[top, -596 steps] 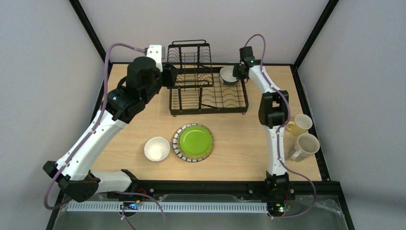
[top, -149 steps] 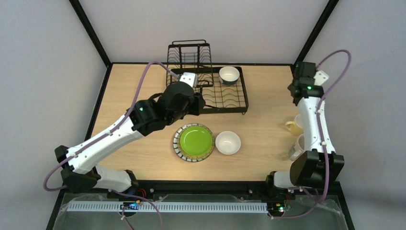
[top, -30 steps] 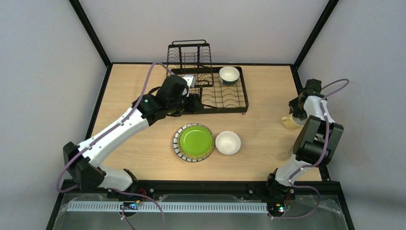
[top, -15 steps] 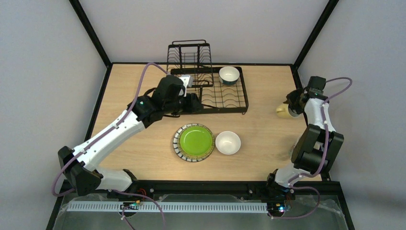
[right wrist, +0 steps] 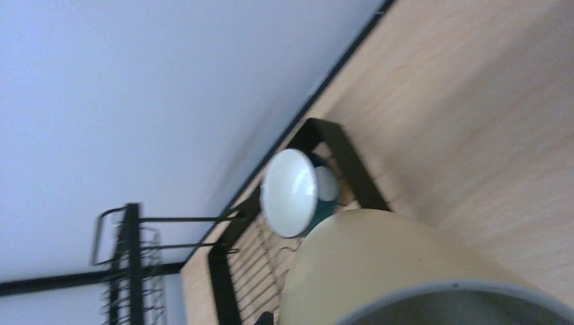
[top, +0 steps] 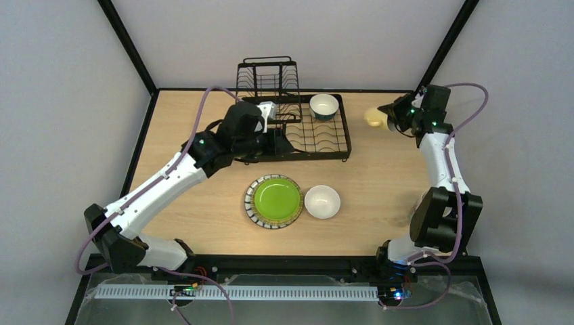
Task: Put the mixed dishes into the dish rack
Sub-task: Grab the cup at the corner of the board, then pass from the right arm to the left
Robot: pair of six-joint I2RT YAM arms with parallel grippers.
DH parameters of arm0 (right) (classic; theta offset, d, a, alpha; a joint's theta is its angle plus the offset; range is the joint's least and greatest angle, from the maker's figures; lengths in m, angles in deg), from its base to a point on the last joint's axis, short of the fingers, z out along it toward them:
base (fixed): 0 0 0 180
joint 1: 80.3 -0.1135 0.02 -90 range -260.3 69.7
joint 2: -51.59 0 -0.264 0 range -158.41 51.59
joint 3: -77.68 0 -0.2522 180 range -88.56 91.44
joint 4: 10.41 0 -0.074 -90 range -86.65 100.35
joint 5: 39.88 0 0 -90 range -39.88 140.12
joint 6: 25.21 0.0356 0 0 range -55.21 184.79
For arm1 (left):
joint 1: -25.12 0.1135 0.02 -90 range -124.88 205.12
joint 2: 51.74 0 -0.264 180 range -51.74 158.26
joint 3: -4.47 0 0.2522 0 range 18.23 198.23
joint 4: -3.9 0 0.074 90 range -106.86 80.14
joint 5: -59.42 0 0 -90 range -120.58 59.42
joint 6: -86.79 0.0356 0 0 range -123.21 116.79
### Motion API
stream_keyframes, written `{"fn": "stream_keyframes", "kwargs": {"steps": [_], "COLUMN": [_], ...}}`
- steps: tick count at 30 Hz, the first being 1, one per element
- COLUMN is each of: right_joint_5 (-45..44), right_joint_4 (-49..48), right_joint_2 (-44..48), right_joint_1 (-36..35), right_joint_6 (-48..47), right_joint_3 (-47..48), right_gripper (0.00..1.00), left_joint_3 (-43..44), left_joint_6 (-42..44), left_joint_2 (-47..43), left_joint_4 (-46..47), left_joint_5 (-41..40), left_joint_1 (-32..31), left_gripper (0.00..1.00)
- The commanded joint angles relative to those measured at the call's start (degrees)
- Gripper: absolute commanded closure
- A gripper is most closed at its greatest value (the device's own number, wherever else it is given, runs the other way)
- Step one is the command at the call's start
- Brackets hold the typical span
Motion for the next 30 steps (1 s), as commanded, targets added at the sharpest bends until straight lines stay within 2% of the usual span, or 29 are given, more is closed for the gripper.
{"fn": "stream_keyframes", "kwargs": {"steps": [1,6,11,17,23,30], "right_joint_5": [7.02,10.35,13.42,16.02,16.68,17.29], "right_joint_4": [-12.88,-23.52,-39.62,-52.46,-62.50,-66.88], "right_joint_2": [4.72,7.76,11.67,14.82,18.70,23.17], "right_joint_1": [-1.60,-3.08,-3.85,-4.55,-5.75,-6.21], "right_joint_6": [5.58,10.22,17.14,20.06,22.80,24.46], "right_joint_3": [1.69,-0.84,-6.64,-11.38,-16.58,-19.82], "right_gripper": [1.00,1.00,1.00,1.00,1.00,1.00], "left_joint_3": [3.02,6.90,9.15,13.23,18.63,23.72], "left_joint_6": [-1.83,-3.53,-7.41,-12.77,-17.72,-22.24], "left_joint_2": [1.78,4.13,6.40,9.96,14.17,19.25], "left_joint_4": [-0.34,-0.10,3.11,6.27,8.48,12.09], "left_joint_5": [2.18,4.23,8.04,10.82,11.52,10.07], "left_joint_1": [-0.26,-0.31,-0.37,-2.10,-3.44,-5.69], "left_gripper": [0.03,0.03,0.03,0.02,0.02,0.02]}}
